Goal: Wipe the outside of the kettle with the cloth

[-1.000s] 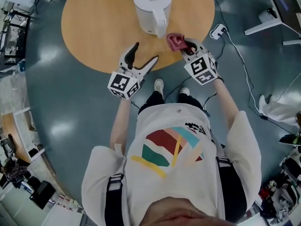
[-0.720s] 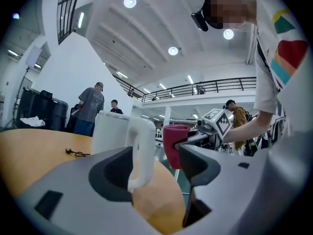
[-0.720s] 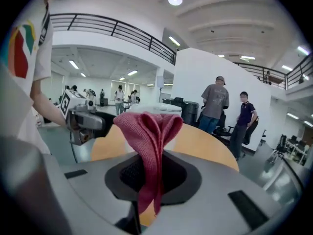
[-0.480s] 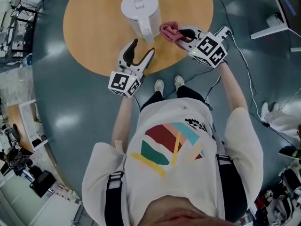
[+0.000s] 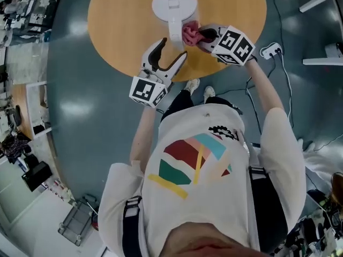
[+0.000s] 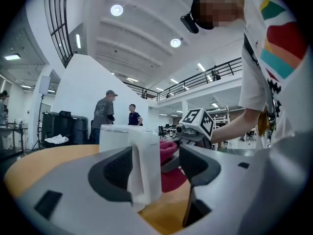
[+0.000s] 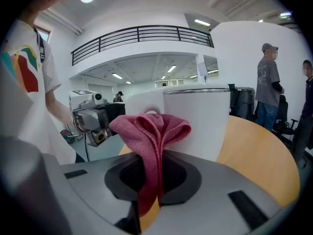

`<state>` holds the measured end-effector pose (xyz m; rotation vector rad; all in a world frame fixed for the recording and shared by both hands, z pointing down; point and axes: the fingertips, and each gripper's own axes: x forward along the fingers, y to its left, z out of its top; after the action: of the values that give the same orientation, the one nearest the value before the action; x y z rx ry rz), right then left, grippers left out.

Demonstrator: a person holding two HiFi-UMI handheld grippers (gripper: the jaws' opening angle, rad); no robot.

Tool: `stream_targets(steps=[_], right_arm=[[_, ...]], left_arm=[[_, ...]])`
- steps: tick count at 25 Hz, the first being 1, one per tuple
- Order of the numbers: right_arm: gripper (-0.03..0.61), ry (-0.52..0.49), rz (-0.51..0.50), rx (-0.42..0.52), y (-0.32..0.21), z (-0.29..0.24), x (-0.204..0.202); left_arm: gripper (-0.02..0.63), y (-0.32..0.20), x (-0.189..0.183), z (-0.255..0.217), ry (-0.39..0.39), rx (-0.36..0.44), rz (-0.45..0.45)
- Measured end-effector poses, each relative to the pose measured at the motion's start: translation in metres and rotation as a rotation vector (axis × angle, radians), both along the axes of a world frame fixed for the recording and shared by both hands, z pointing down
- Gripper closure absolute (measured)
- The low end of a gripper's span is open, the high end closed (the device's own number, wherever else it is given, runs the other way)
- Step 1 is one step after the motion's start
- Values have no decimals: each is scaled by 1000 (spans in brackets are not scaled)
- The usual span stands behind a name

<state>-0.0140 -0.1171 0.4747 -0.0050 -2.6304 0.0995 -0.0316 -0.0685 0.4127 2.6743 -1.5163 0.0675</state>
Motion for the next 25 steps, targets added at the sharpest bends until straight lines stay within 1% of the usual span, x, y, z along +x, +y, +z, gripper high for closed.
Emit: stream_targets(steps=[3,8,12,15,18,20,22,25], right_arm=[[531,14,-10,-23,1,-3,-18],[532,53,-35,-37,0,-6,-39],[531,83,-41,-66,-1,-5,-44],[531,116,-45,-81,-1,1,-46],[532,151,-39,-97,0,5,-54],[532,204,-36,-80,5,11,-59],[532,272,-45,-36,10,23,-62],[532,314,-51,-12,11,35,-61]], left_arm=[[272,-5,2,-3,-10,-4,47],[272,-12,-5,-4,47,-13,77],[272,-19,-6,-3,85,-38,94],[272,-22,-3,2,83,-50,97],[272,-23,-8,-1,71,-53,97],[272,-19,-12,-3,68,-56,102],[272,-15,-14,-5,67,-53,104],[272,-15,-14,-4,75,-50,101]])
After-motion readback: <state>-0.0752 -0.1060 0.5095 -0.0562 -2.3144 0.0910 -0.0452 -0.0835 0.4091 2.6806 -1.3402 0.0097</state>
